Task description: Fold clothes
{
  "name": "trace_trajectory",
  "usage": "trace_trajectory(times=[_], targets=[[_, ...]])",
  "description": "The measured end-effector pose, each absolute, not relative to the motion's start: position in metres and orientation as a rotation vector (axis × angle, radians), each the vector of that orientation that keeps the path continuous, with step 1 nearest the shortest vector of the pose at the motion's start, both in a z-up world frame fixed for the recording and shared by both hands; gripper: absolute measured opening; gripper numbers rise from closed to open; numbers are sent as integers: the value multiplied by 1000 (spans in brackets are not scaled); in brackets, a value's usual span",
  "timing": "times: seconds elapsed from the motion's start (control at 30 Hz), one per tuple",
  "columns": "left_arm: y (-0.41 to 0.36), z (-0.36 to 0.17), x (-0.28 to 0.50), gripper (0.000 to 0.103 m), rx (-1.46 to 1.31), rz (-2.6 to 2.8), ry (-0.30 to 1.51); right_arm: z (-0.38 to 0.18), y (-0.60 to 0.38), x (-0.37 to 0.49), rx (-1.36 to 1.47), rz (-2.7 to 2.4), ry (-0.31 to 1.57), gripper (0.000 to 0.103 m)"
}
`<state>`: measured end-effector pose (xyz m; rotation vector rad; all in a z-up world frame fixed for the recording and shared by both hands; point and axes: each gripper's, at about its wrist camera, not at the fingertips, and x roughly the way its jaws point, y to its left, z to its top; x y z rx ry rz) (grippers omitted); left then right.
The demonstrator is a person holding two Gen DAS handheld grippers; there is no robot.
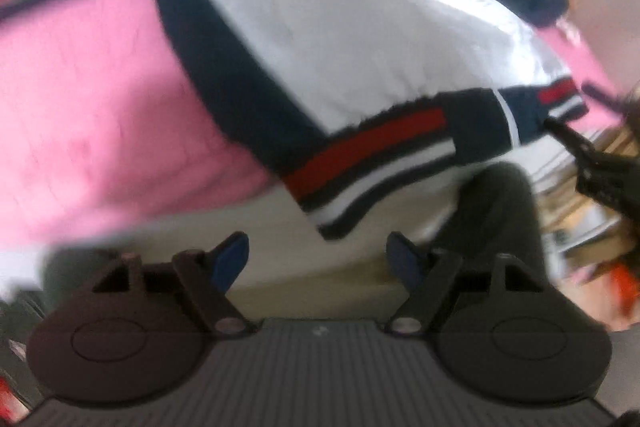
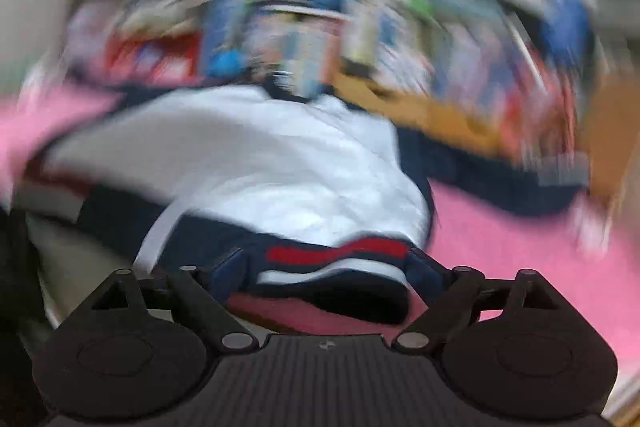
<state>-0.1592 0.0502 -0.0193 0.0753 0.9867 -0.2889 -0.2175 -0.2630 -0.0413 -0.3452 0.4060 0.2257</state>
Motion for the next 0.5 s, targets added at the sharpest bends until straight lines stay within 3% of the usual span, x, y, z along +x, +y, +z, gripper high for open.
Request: trace_trajectory(times=[0.27, 0.33, 0.5], targets=[[35, -14, -172, 77, 258, -130, 780, -58, -205, -227, -500, 236, 356, 89], [35, -16, -169, 77, 250, -114, 774, -63, -205, -226, -506, 220, 355, 95], [30, -11, -178, 75, 253, -171, 734, -73, -231, -227, -456, 138, 374, 97]])
